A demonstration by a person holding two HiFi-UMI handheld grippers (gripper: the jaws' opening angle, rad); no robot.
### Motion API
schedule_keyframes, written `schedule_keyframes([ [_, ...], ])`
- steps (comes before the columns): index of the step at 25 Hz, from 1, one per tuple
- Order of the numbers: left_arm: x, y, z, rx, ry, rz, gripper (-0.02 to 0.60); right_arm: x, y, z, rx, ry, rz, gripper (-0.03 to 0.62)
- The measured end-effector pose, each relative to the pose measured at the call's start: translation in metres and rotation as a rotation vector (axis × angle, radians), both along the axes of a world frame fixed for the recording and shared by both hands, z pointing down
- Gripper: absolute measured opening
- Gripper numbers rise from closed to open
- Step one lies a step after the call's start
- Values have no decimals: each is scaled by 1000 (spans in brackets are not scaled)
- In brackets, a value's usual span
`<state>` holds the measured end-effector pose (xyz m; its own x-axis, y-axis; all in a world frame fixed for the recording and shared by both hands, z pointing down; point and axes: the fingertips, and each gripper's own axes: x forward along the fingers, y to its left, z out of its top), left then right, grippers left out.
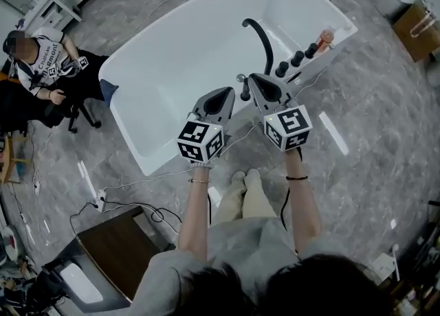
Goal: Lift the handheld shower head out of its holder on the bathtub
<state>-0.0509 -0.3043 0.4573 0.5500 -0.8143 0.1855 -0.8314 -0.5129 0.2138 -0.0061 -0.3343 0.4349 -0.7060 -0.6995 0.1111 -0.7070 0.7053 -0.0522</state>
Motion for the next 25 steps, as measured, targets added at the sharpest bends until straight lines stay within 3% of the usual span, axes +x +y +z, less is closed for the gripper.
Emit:
schedule_keyframes([
  [8, -2, -17, 53, -50, -18, 28, 5, 1, -18, 56, -22, 38, 9, 3],
  [25, 7, -41, 139, -112, -23, 46, 5, -2, -57, 164, -135, 58, -23, 160],
])
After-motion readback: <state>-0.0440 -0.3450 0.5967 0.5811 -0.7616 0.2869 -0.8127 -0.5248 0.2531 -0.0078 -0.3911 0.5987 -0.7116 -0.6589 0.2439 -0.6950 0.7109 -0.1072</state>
